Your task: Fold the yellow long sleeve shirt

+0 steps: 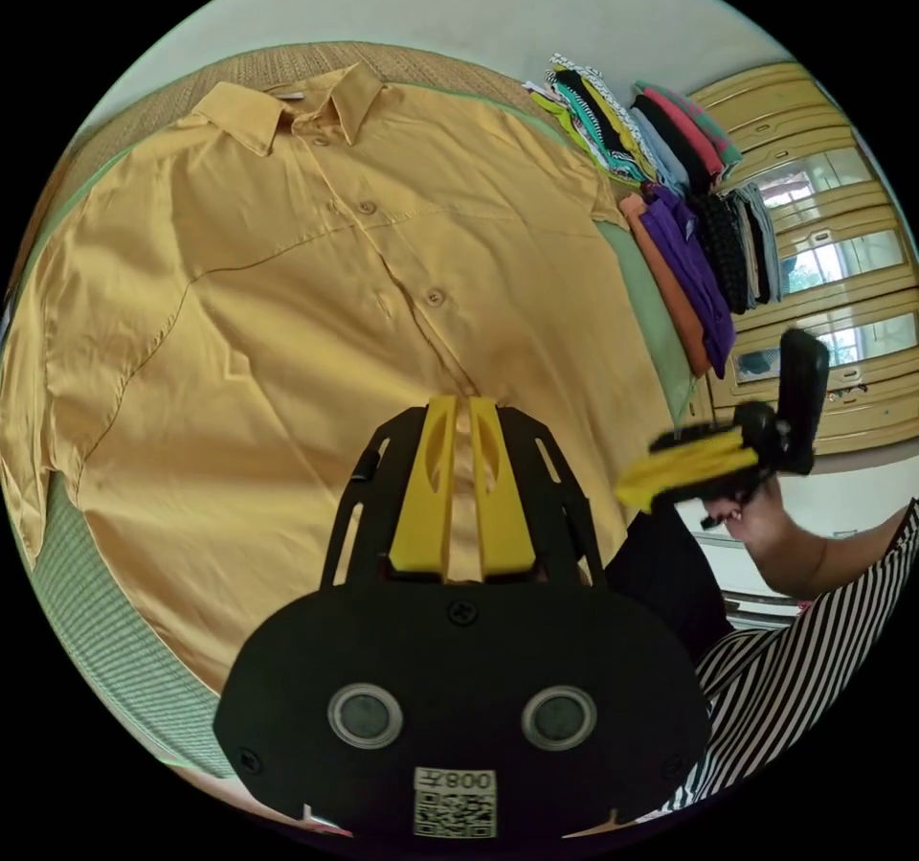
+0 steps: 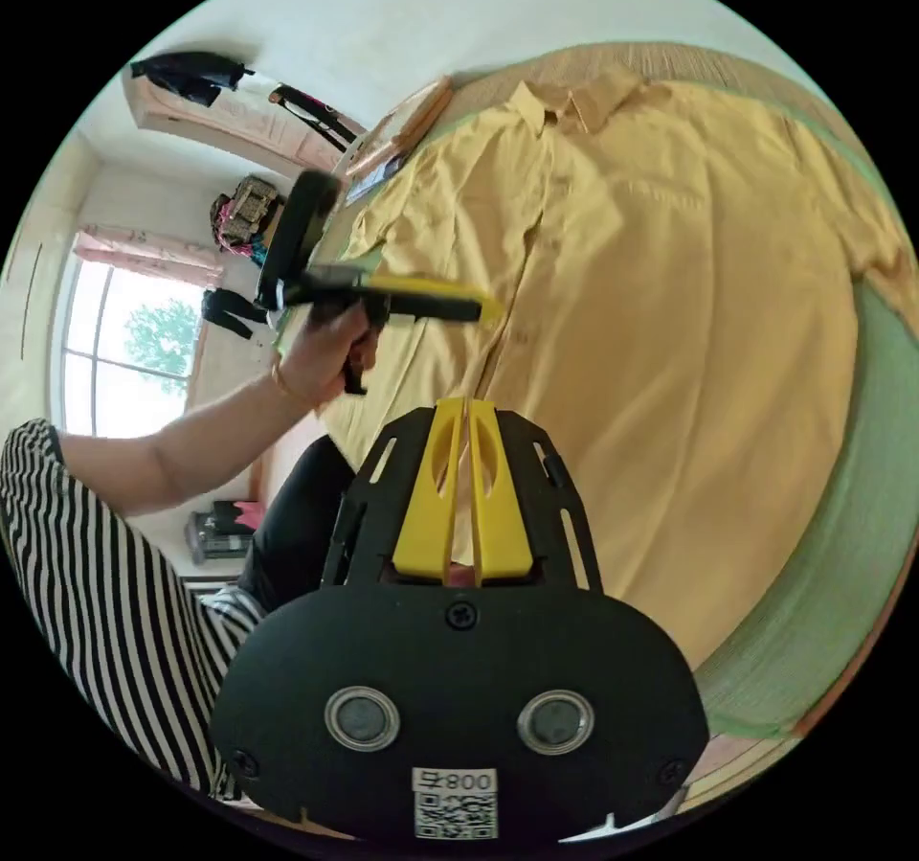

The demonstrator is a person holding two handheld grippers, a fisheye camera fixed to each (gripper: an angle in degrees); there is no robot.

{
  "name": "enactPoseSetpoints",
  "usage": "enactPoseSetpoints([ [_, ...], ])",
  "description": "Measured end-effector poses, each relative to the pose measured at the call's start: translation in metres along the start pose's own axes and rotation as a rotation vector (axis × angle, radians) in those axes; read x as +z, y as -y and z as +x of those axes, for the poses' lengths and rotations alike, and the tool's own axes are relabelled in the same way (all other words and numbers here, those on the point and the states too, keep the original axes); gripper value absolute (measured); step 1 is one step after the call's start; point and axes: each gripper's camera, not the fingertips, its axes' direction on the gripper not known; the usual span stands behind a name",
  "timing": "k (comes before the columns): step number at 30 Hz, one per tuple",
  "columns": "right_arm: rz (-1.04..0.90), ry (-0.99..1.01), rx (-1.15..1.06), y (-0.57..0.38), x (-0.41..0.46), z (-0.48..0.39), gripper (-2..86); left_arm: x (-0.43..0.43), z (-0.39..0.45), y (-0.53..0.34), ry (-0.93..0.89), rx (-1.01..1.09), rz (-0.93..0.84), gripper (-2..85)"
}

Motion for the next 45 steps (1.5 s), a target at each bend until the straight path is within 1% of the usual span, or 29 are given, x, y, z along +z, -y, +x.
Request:
enactPoseSetpoints([
  [4, 0.059, -0.145, -0.121, 0.098, 0.002, -0.018, 0.3, -0.002, 0.001, 0.002, 0.001, 0.011, 0.007, 1.1],
  [6, 0.08, -0.238, -0.194, 0.165, 0.012, -0.033, 0.2, -0.005, 0.001, 0.002, -0.002, 0.02, 0.015, 0.7],
  [12, 0.056, -0.473, -0.277, 0.301, 0.056, -0.054, 0.1, -0.01, 0.002, 0.006, -0.021, 0.072, 0.023, 0.4],
  [15, -0.002, -0.588, -0.262, 0.347, 0.086, -0.047, 0.1, -0.015, 0.0, 0.006, -0.029, 0.089, 0.033, 0.4],
  [17, -0.04, -0.617, -0.263, 0.367, 0.098, -0.042, 0.1, -0.017, -0.003, 0.006, -0.055, 0.092, 0.036, 0.5],
  [20, -0.008, -0.684, -0.262, 0.392, 0.097, -0.043, 0.2, -0.02, -0.01, 0.007, -0.099, 0.099, 0.039, 0.6],
  [24, -0.018, -0.688, -0.262, 0.419, 0.098, -0.04, 0.2, -0.026, -0.018, 0.011, -0.123, 0.123, 0.053, 0.8],
  [31, -0.01, -0.618, -0.243, 0.426, 0.074, -0.031, 1.0, -0.037, -0.029, 0.01, -0.17, 0.097, 0.07, 2.9],
  [35, 0.089, -0.519, -0.228, 0.398, 0.021, -0.027, 3.1, -0.05, -0.034, 0.007, -0.184, 0.076, 0.086, 4.8],
  [37, 0.115, -0.454, -0.23, 0.37, -0.002, -0.023, 4.2, -0.055, -0.039, 0.006, -0.199, 0.052, 0.092, 5.4],
  [40, 0.118, -0.376, -0.215, 0.3, -0.03, -0.014, 6.0, -0.067, -0.049, 0.008, -0.226, 0.014, 0.135, 6.0],
  [42, 0.063, -0.302, -0.158, 0.235, -0.034, -0.005, 7.8, -0.073, -0.059, 0.014, -0.249, -0.024, 0.152, 6.4],
  [43, 0.049, -0.286, -0.142, 0.219, -0.033, -0.004, 7.9, -0.074, -0.061, 0.016, -0.26, -0.033, 0.156, 6.5],
  [45, -0.026, -0.247, -0.064, 0.158, -0.02, -0.001, 8.3, -0.075, -0.069, 0.025, -0.274, -0.068, 0.152, 6.9],
])
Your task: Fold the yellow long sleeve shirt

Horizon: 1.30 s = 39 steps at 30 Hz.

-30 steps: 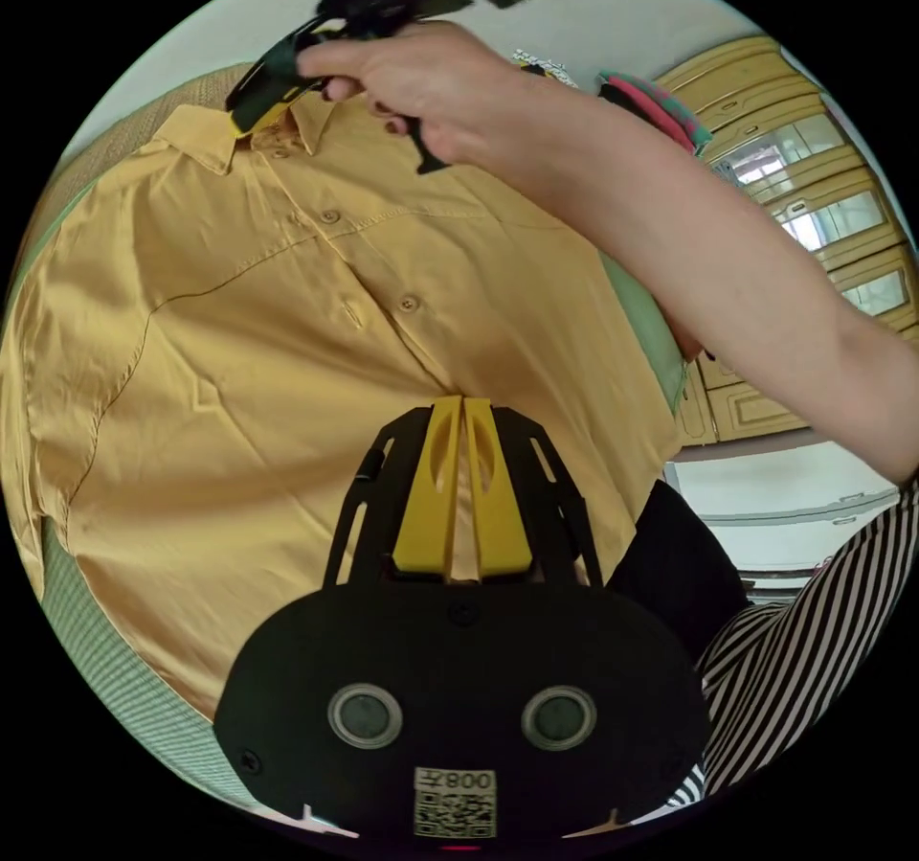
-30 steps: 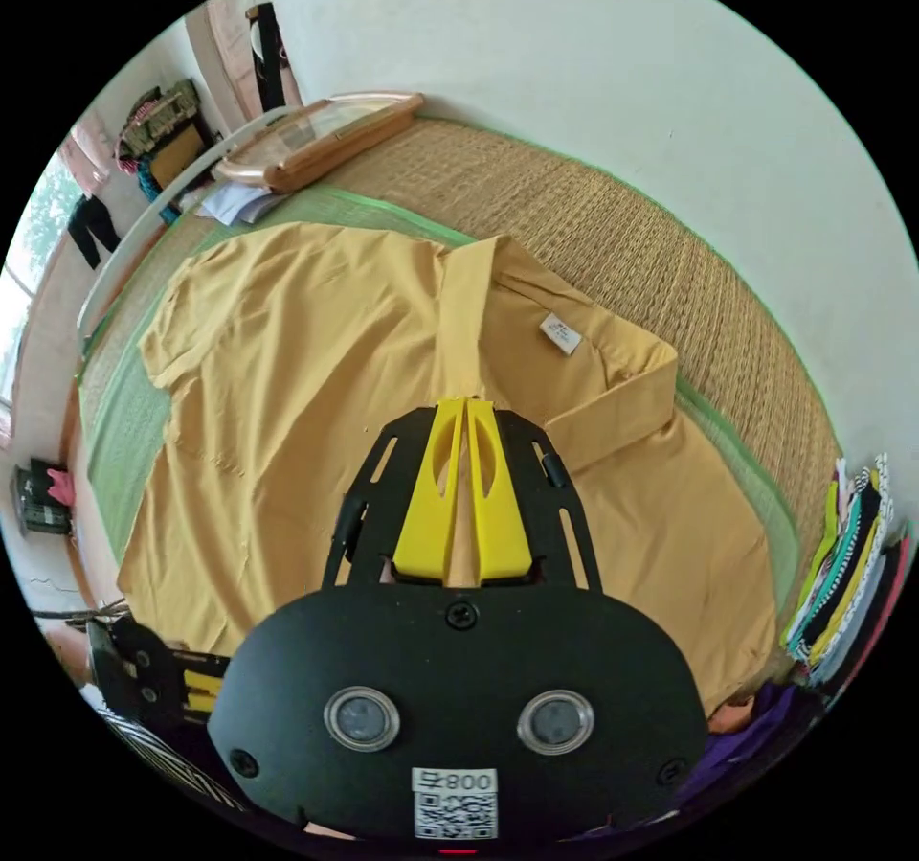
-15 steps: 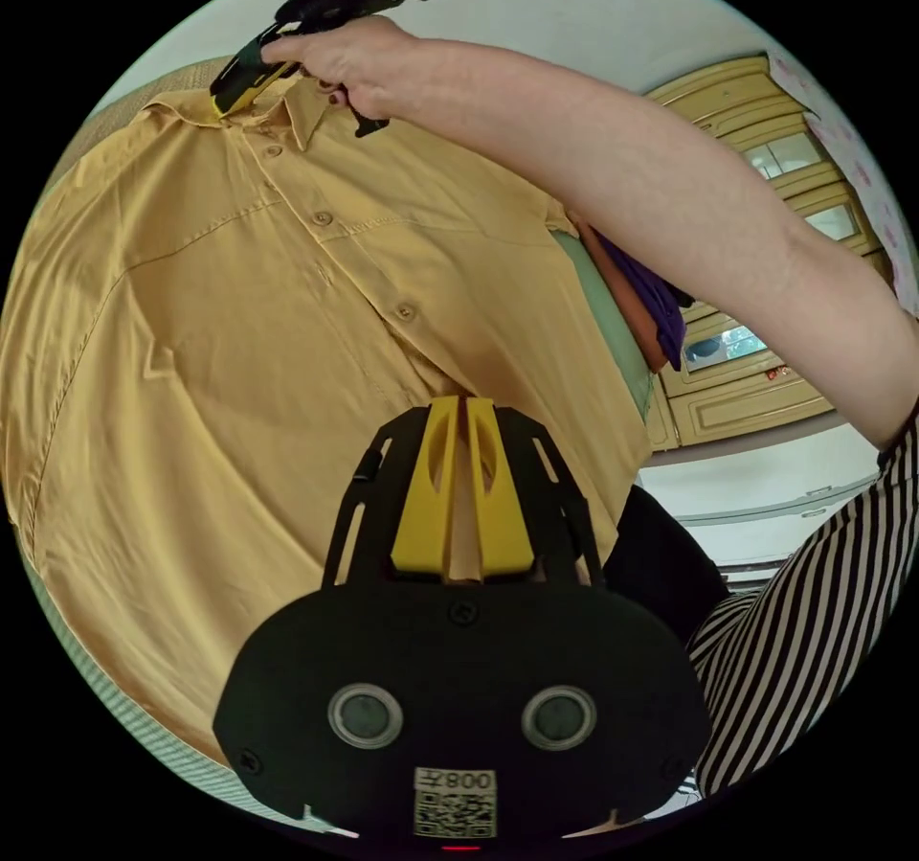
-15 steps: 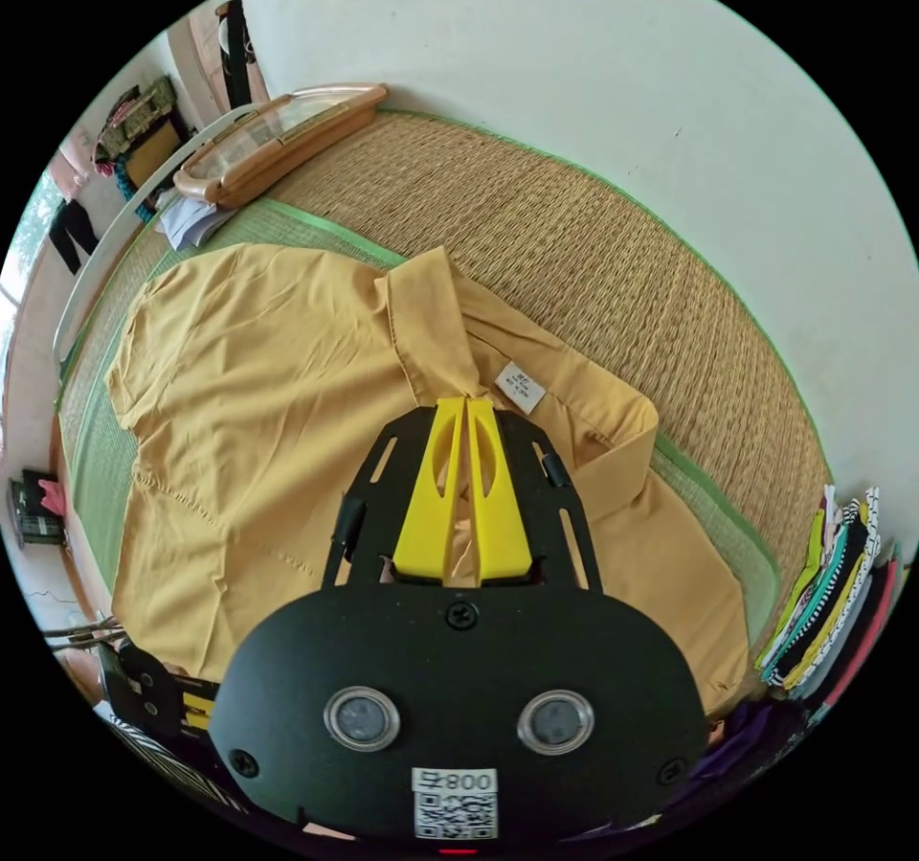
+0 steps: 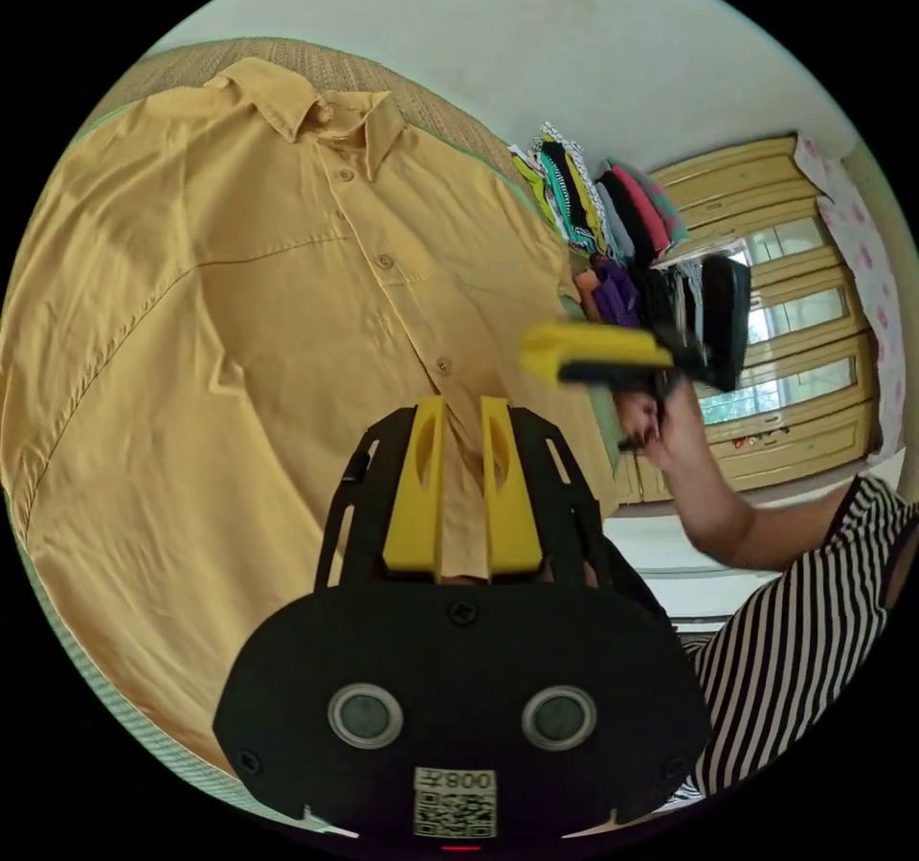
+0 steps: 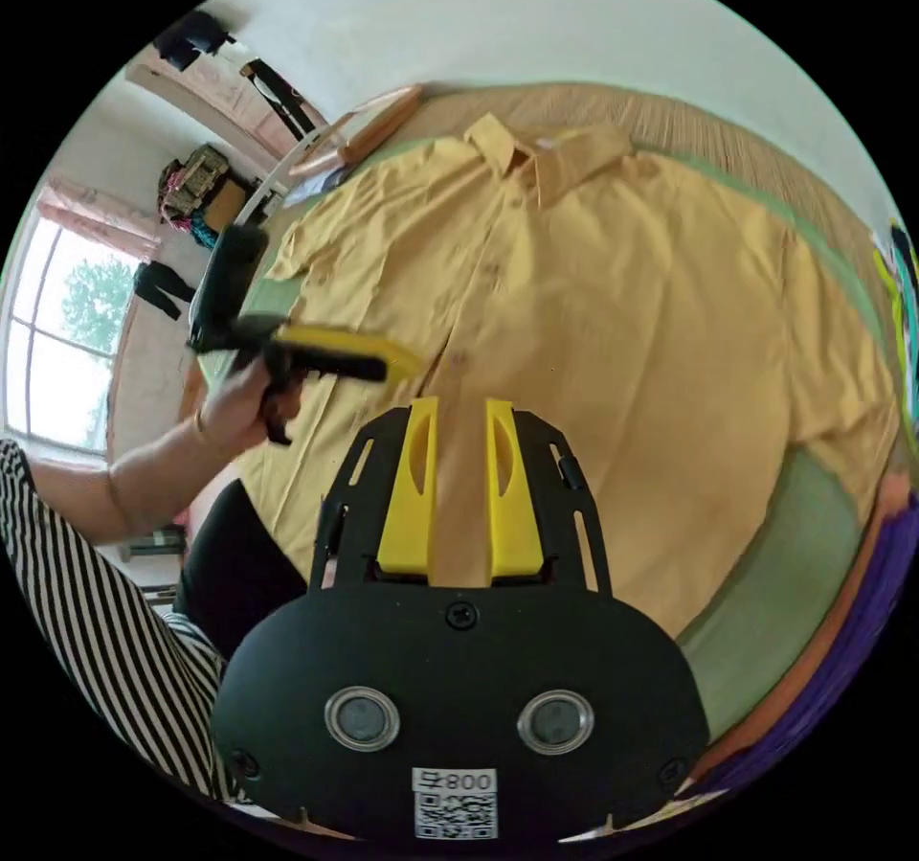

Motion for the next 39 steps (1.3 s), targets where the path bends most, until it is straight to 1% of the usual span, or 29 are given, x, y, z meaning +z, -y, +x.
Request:
enactPoseSetpoints([
  [2, -0.065, 0.038, 0.025, -0.033, 0.012, -0.011, 8.5, 0.002, -0.003, 0.007, -0.016, -0.018, -0.022, 7.1],
  [6, -0.139, -0.014, 0.026, -0.068, 0.026, -0.042, 8.6, 0.004, -0.005, 0.017, -0.01, -0.049, -0.052, 6.7],
  [10, -0.145, -0.037, 0.015, -0.071, 0.029, -0.058, 8.3, 0.003, -0.002, 0.023, 0.004, -0.061, -0.068, 5.6],
  [13, -0.136, -0.11, 0.019, -0.072, 0.032, -0.062, 7.3, 0.003, 0.001, 0.026, 0.018, -0.063, -0.088, 3.4],
  [15, -0.136, -0.128, 0.029, -0.069, 0.031, -0.061, 5.8, 0.005, 0.004, 0.028, 0.024, -0.059, -0.114, 1.8],
  [18, -0.137, -0.176, 0.027, -0.067, 0.03, -0.06, 2.4, 0.004, 0.011, 0.028, 0.029, -0.05, -0.106, 0.9],
  [22, -0.148, -0.207, 0.029, -0.063, 0.03, -0.056, 1.2, -0.001, 0.018, 0.03, 0.025, -0.038, -0.095, 0.5],
  [26, -0.134, -0.192, 0.054, -0.061, 0.021, -0.045, 1.9, -0.008, 0.024, 0.03, 0.018, -0.024, -0.074, 0.4],
  [29, -0.109, -0.189, 0.056, -0.064, 0.014, -0.047, 5.1, -0.008, 0.024, 0.029, 0.02, -0.024, -0.079, 0.4],
  [33, -0.148, -0.208, 0.051, -0.066, 0.024, -0.05, 7.1, -0.006, 0.022, 0.027, 0.019, -0.026, -0.088, 0.3],
  [37, -0.154, -0.267, 0.042, -0.067, 0.03, -0.051, 7.0, -0.003, 0.021, 0.025, 0.012, -0.025, -0.087, 0.3],
  [39, -0.154, -0.293, 0.031, -0.068, 0.031, -0.049, 5.2, -0.001, 0.019, 0.025, 0.014, -0.022, -0.089, 0.3],
])
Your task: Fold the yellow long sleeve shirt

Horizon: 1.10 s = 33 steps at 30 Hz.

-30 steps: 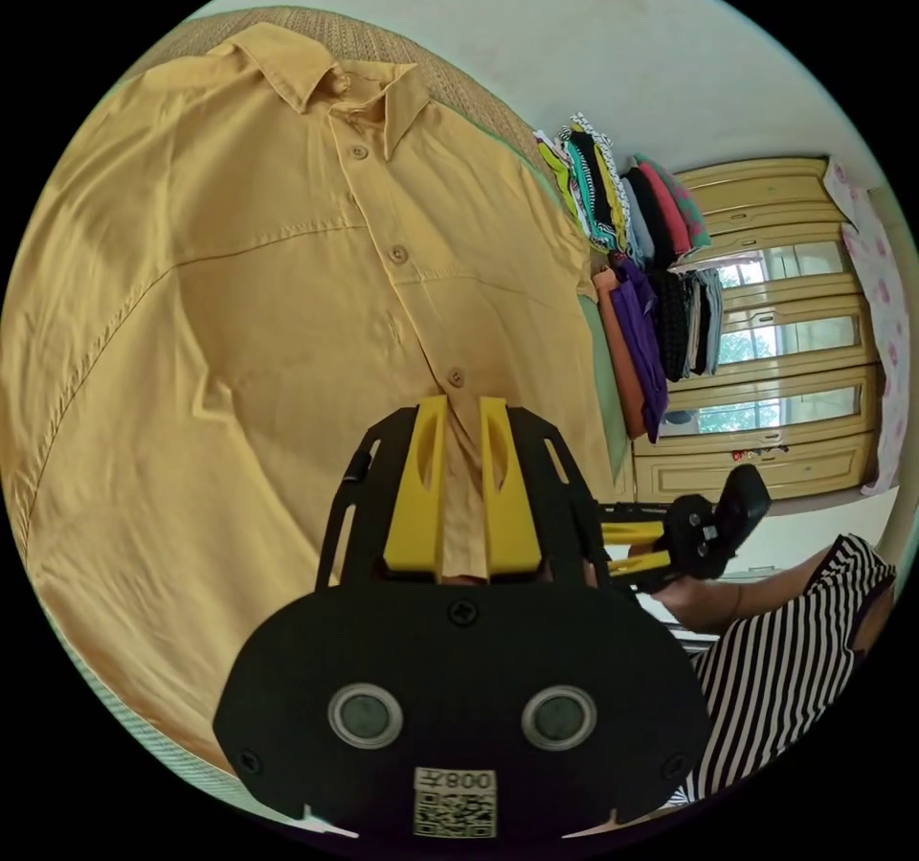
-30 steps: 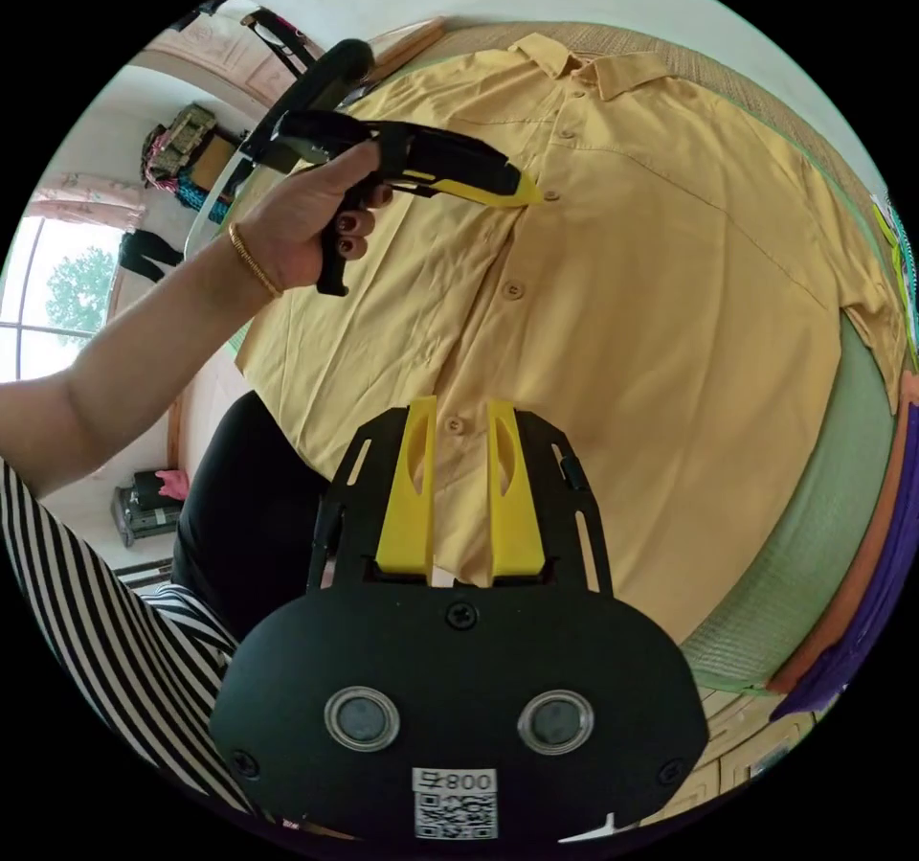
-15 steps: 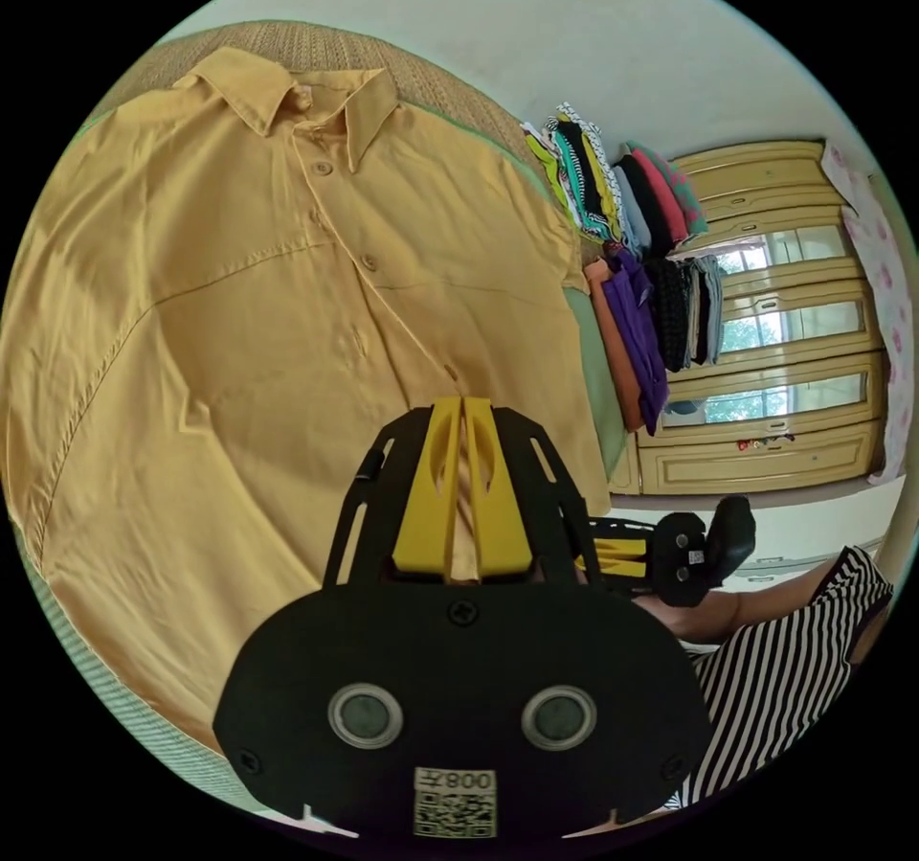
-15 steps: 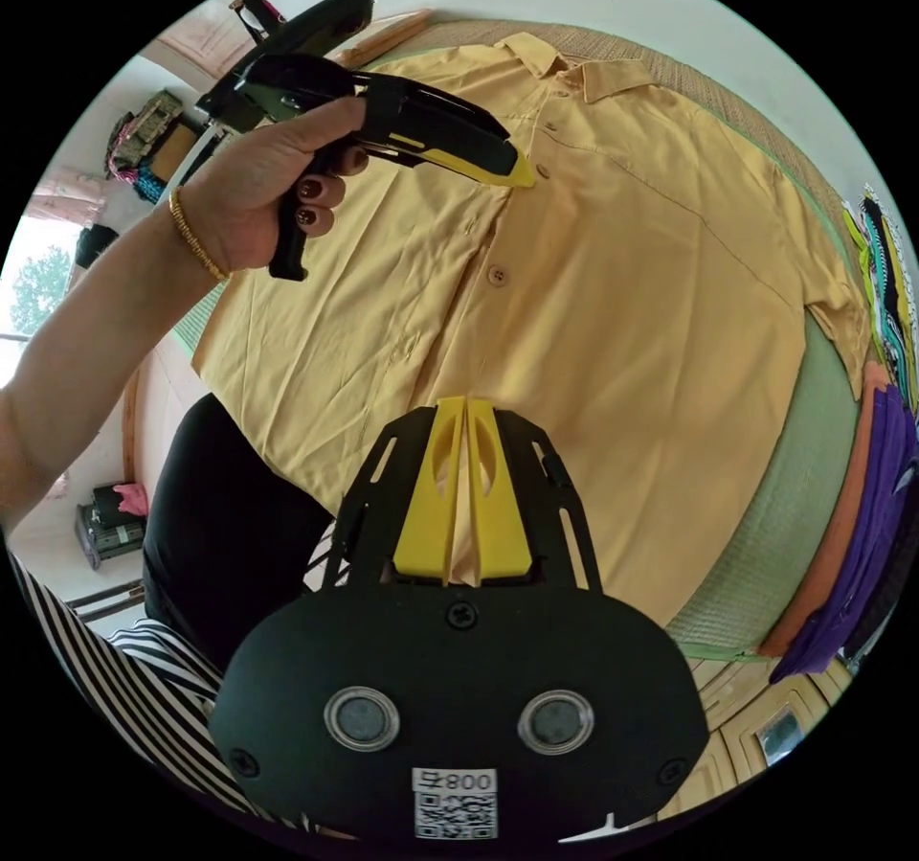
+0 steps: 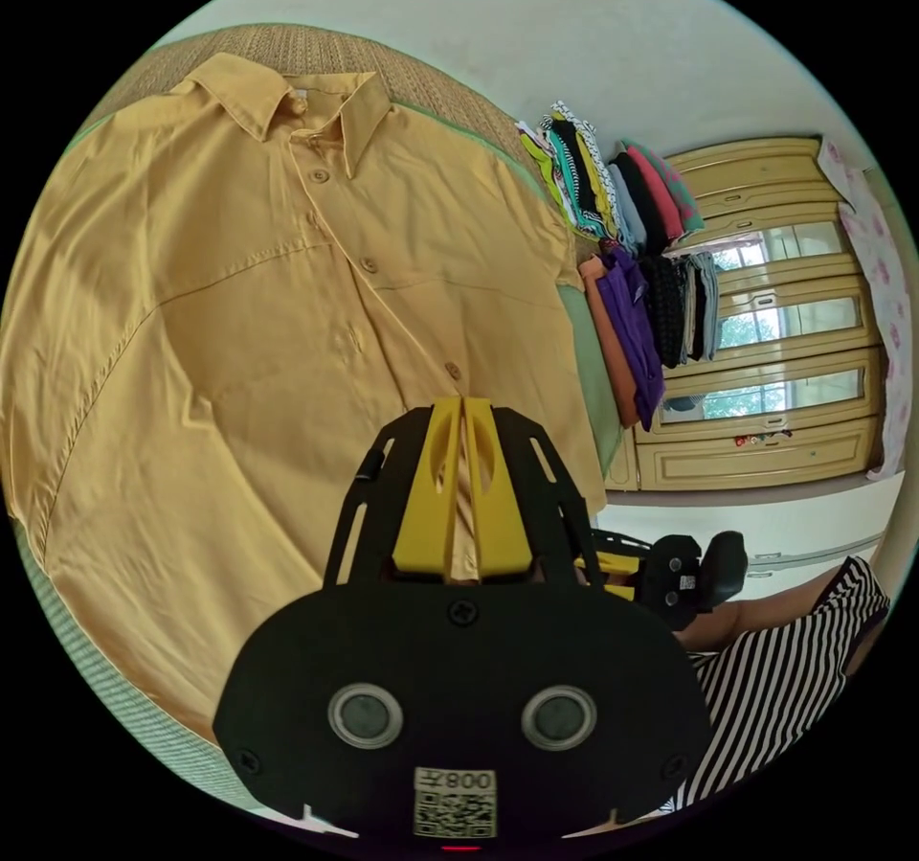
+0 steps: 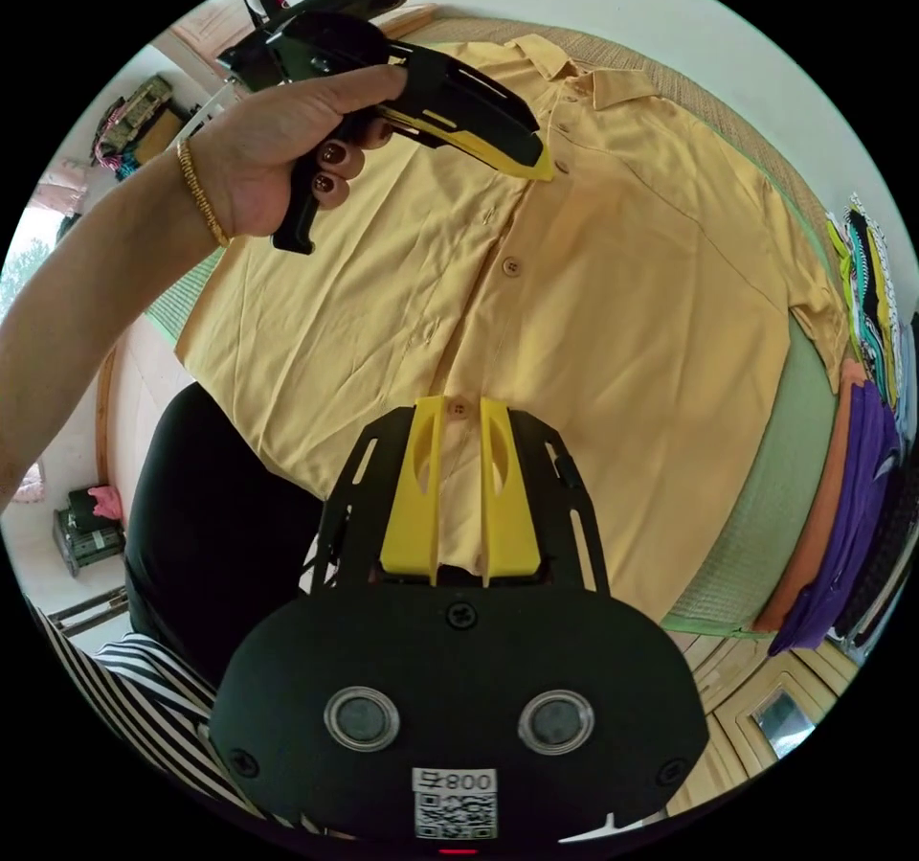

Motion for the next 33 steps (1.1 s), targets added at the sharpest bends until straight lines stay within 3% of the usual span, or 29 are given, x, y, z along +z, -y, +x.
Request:
enactPoseSetpoints([
  [8, 0.008, 0.023, 0.038, -0.009, -0.007, 0.037, 1.5, 0.008, -0.007, -0.002, -0.017, 0.004, 0.007, 0.3],
  [21, 0.062, 0.313, -0.007, -0.023, -0.055, 0.093, 1.0, 0.004, -0.02, -0.018, -0.081, 0.041, 0.028, 0.4],
  [28, 0.044, 0.357, 0.005, -0.01, -0.049, 0.124, 0.9, 0.007, -0.04, -0.028, -0.106, 0.006, 0.062, 0.3],
  [33, 0.029, 0.507, 0.006, 0.005, -0.02, 0.13, 0.9, 0.027, -0.064, -0.031, -0.086, -0.034, 0.061, 0.4],
])
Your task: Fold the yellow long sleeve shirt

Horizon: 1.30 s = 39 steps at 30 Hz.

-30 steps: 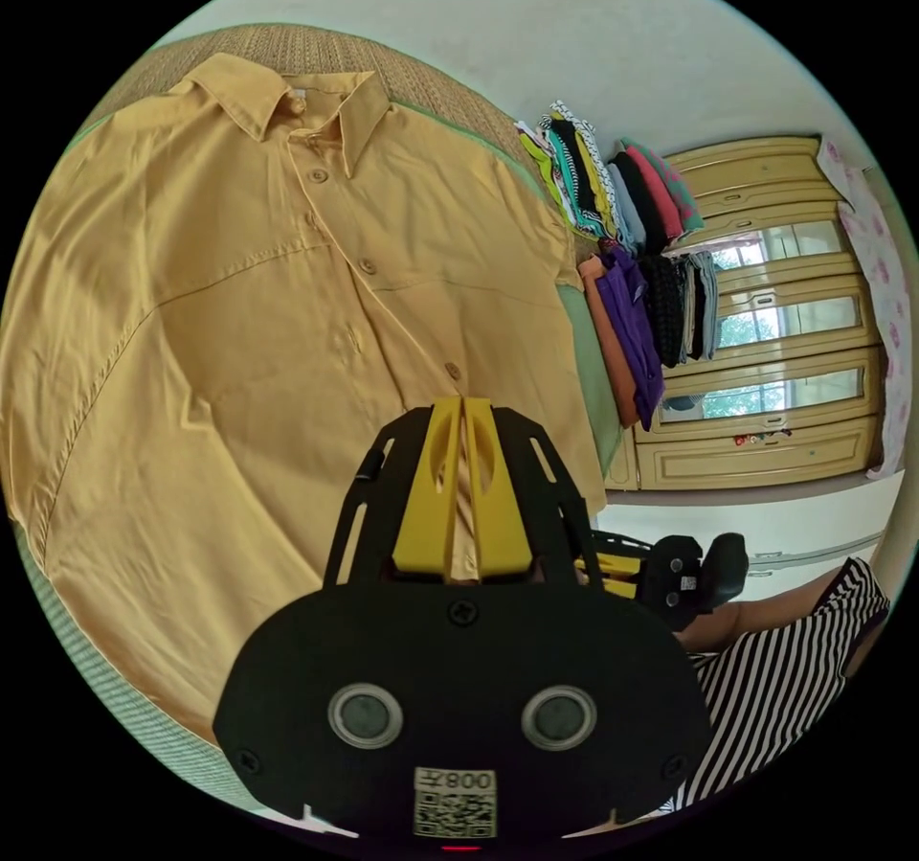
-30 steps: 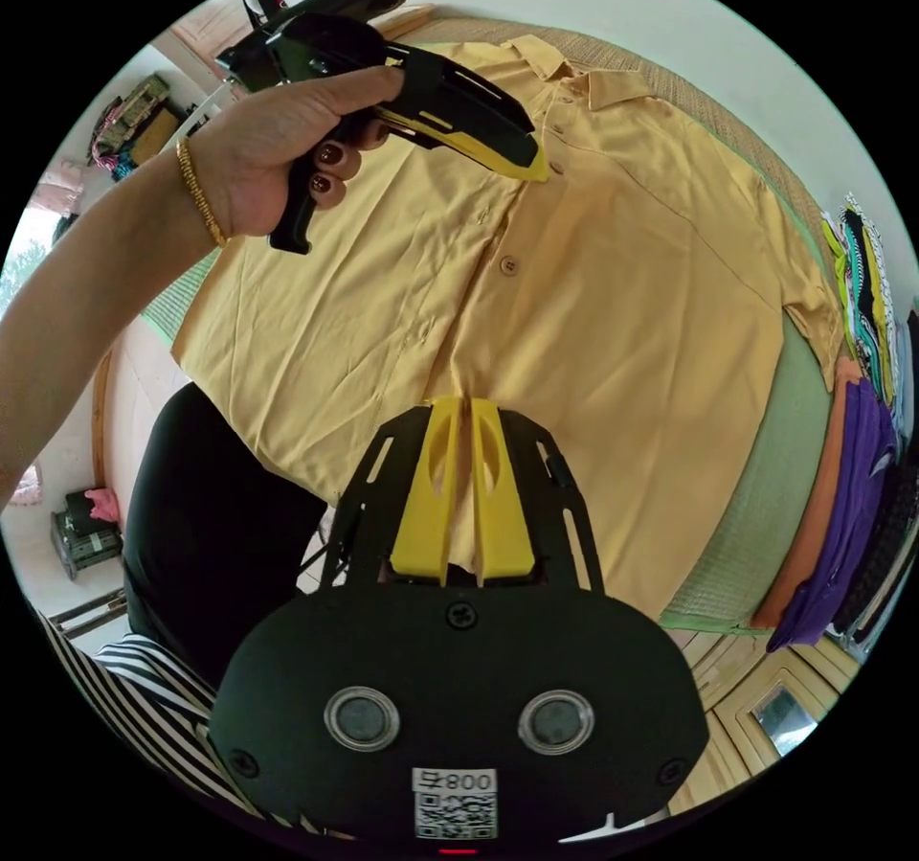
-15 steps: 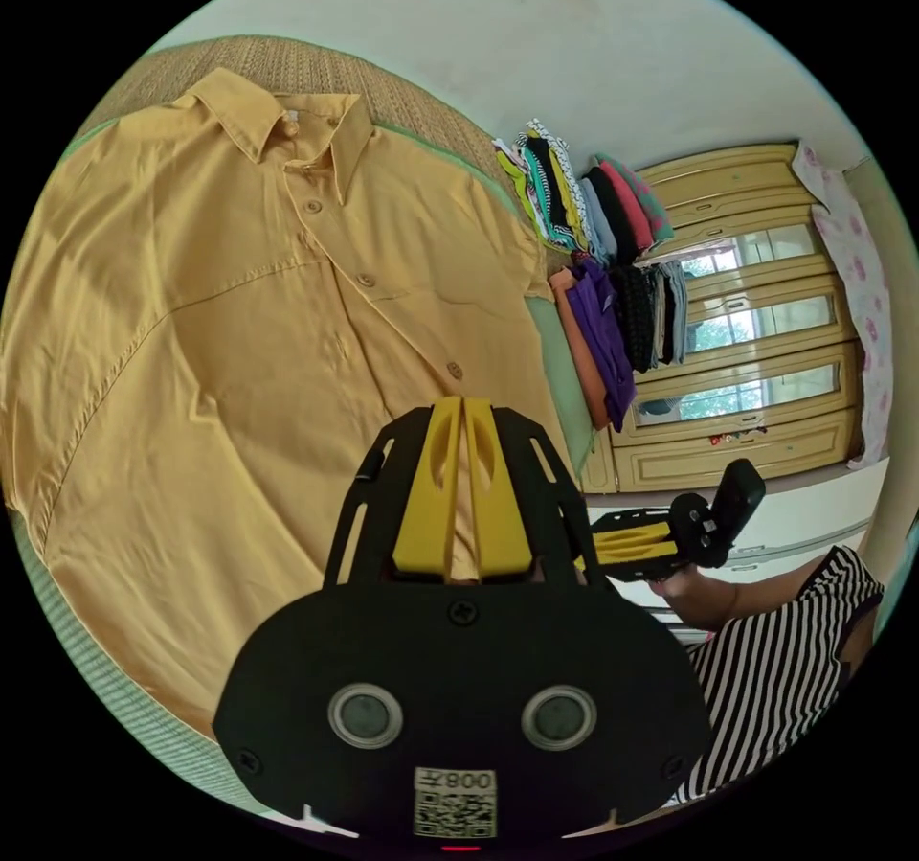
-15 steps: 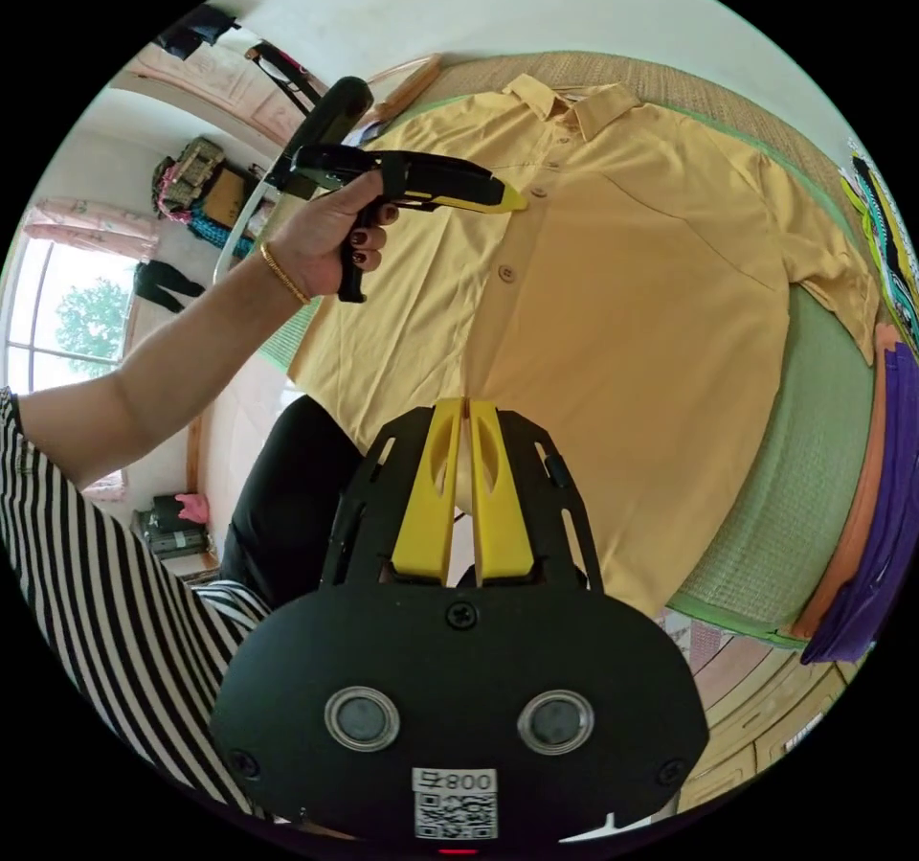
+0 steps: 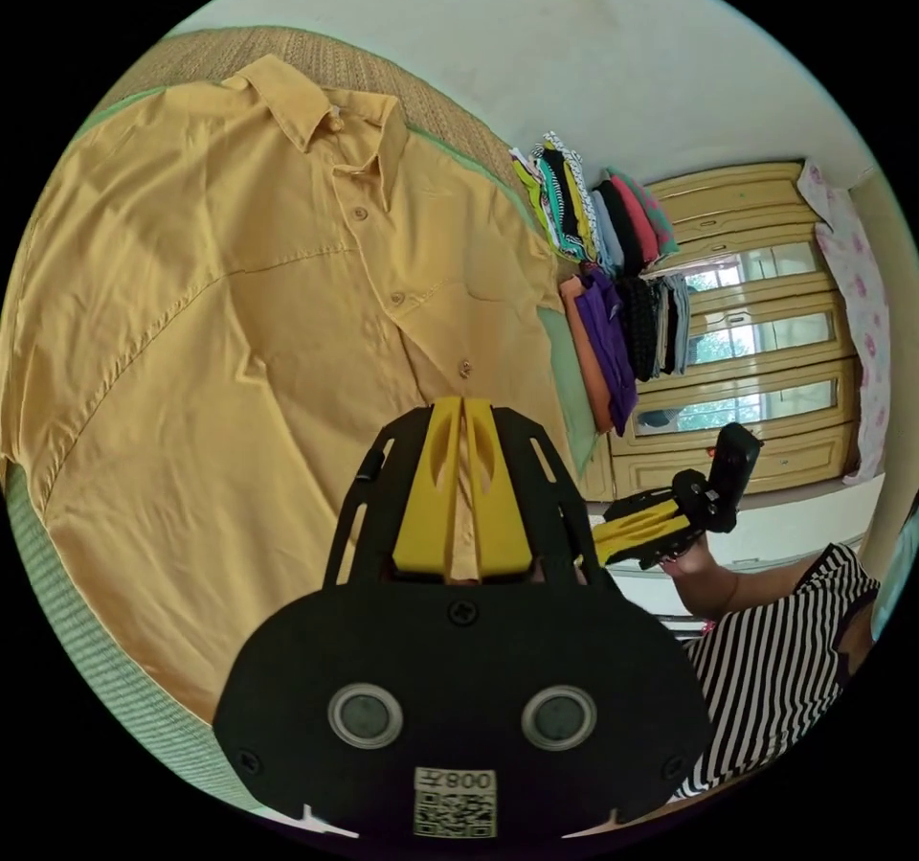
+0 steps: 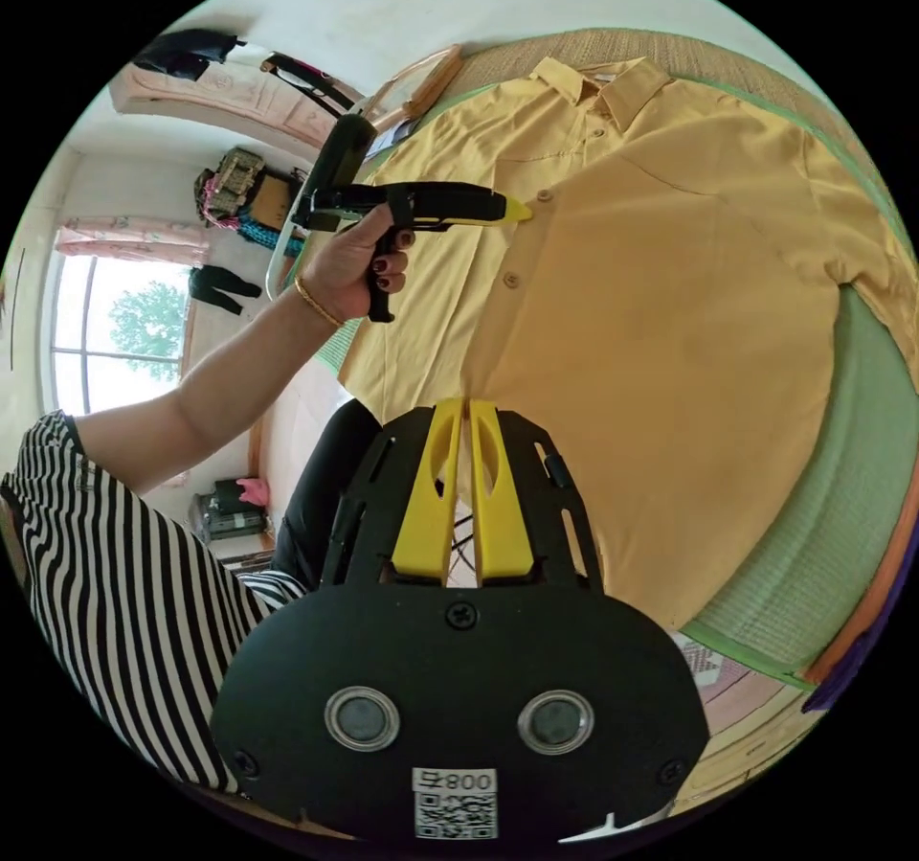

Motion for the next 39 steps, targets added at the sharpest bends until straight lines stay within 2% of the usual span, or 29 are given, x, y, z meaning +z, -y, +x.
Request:
enactPoseSetpoints([
  [10, -0.072, 0.122, -0.028, 0.033, 0.055, -0.004, 1.7, 0.032, -0.039, -0.014, -0.036, -0.071, 0.029, 0.7],
  [13, -0.159, 0.038, -0.022, 0.038, 0.082, -0.002, 2.5, 0.045, -0.051, -0.015, -0.042, -0.085, 0.029, 1.3],
  [19, -0.037, -0.245, -0.103, 0.078, 0.052, -0.026, 5.4, 0.061, -0.07, -0.028, -0.085, -0.097, 0.053, 4.9],
  [24, 0.1, -0.509, -0.211, 0.188, 0.047, -0.041, 7.7, 0.084, -0.072, -0.064, -0.187, -0.111, 0.04, 6.8],
  [27, 0.097, -0.686, -0.254, 0.248, 0.067, -0.053, 8.1, 0.104, -0.068, -0.09, -0.202, -0.115, -0.022, 7.0],
  [30, 0.085, -0.749, -0.266, 0.291, 0.09, -0.059, 8.2, 0.121, -0.069, -0.11, -0.17, -0.127, -0.063, 6.2],
  [34, 0.061, -0.76, -0.233, 0.327, 0.119, -0.062, 7.7, 0.132, -0.08, -0.119, -0.201, -0.155, -0.021, 3.5],
  [39, 0.015, -0.834, -0.22, 0.359, 0.162, -0.07, 4.1, 0.145, -0.093, -0.113, -0.171, -0.124, -0.039, 0.8],
])
